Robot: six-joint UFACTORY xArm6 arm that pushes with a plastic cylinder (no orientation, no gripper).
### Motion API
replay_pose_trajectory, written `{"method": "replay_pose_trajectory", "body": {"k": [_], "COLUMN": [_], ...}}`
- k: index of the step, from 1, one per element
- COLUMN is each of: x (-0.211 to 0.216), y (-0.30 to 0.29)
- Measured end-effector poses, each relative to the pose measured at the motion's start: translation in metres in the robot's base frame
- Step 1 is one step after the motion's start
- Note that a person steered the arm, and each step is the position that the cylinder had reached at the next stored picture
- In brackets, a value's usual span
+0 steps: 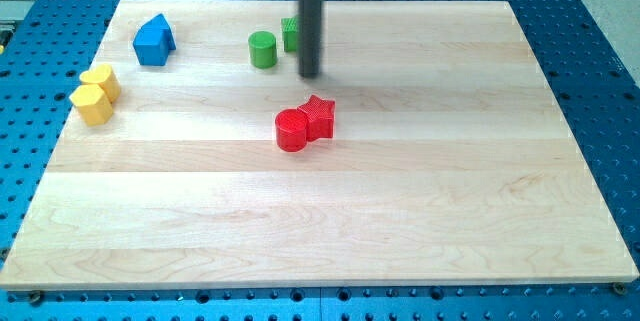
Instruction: Push the green circle into the green star
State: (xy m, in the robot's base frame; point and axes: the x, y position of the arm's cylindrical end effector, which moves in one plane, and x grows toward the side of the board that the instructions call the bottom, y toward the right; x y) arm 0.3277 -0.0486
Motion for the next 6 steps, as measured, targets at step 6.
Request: {"method": "replay_pose_trajectory", "body": {"k": [6], "x": [0.042], "y": [-0.039]}}
